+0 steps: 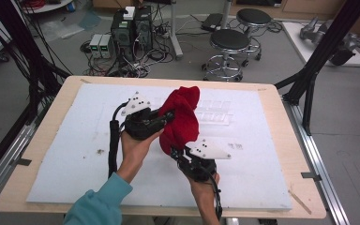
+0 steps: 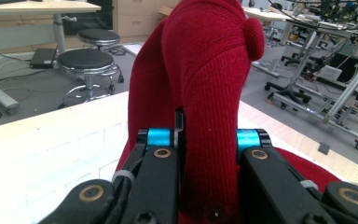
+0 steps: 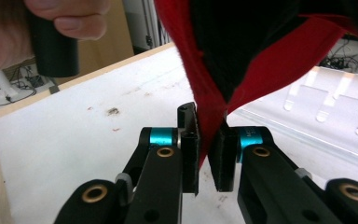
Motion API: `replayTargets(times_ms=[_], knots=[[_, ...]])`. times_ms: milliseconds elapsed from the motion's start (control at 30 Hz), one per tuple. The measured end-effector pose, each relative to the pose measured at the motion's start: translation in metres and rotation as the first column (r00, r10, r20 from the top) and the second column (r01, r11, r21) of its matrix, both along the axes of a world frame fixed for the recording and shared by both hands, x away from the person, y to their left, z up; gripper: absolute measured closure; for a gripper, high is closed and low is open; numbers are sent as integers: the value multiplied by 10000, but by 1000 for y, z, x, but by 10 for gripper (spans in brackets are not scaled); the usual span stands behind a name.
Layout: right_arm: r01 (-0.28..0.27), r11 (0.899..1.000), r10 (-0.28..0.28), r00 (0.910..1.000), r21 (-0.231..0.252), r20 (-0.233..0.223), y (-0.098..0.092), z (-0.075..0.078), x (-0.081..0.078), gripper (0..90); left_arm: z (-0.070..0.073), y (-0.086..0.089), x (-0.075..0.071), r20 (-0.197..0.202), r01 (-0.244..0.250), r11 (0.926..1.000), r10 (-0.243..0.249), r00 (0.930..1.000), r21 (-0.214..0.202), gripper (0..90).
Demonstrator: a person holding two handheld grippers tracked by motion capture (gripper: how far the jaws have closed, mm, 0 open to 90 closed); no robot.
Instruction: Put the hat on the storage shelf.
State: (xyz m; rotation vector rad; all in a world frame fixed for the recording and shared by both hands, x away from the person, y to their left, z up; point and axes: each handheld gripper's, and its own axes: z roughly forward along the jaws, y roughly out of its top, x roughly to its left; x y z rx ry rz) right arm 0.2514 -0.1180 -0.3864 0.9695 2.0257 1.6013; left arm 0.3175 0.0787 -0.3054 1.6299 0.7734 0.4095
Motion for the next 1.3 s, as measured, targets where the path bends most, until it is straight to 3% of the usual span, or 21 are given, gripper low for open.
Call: replayTargets(times_ms=[233, 333, 367, 467, 567, 600, 633, 667, 733, 933, 1067, 1200, 1300], knots=[[66, 10000, -66, 10000, 52, -59, -4, 1, 0, 854, 0, 0, 0, 65, 220, 9997, -221, 9997, 65, 830], [84, 9999, -83, 9999, 102, -101, -6, 1, 0, 855, 0, 1, 0, 81, 373, 9993, -373, 9993, 70, 774], [82, 9999, -80, 9998, 152, -158, -8, 2, 0, 855, 0, 2, 1, 71, 409, 9991, -409, 9991, 67, 675], [113, 9997, -109, 9997, 195, -223, -10, 3, 1, 855, 0, 4, 1, 161, 389, 9988, -393, 9991, 286, 595], [140, 9997, -136, 9997, 190, -213, -13, 3, 1, 855, -1, 4, 2, 101, 463, 9982, -468, 9989, 382, 403], [164, 9997, -160, 9996, 156, -225, -14, 3, 2, 855, -2, 5, 4, 101, 623, 9974, -627, 9980, 358, 276], [189, 9997, -185, 9996, 174, -224, -15, 3, 2, 855, -2, 5, 4, 144, 711, 9968, -717, 9973, 355, 222], [189, 9997, -185, 9996, 174, -224, -15, 3, 2, 855, -2, 5, 5, 185, 766, 9964, -773, 9968, 358, 222], [259, 9994, -252, 9993, 247, -258, -18, 4, 4, 855, -3, 7, 6, 277, 799, 9965, -806, 9964, 241, 138], [441, 9988, -437, 9988, 205, -205, -28, 11, 8, 856, 0, 23, 9, 767, 1274, 9918, -1277, 9888, 79, 118], [571, 9983, -568, 9983, 152, -158, -33, 15, 12, 855, 3, 32, 10, 825, 1337, 9908, -1351, 9874, 216, 118], [628, 9972, -621, 9979, 395, -184, -37, 19, 16, 855, 3, 40, 9, 954, 1347, 9857, -1443, 9849, 1012, 118], [783, 9957, -780, 9969, 487, -78, -43, 25, 22, 855, 0, 50, 10, 906, 1317, 9854, -1416, 9858, 1075, 118]])
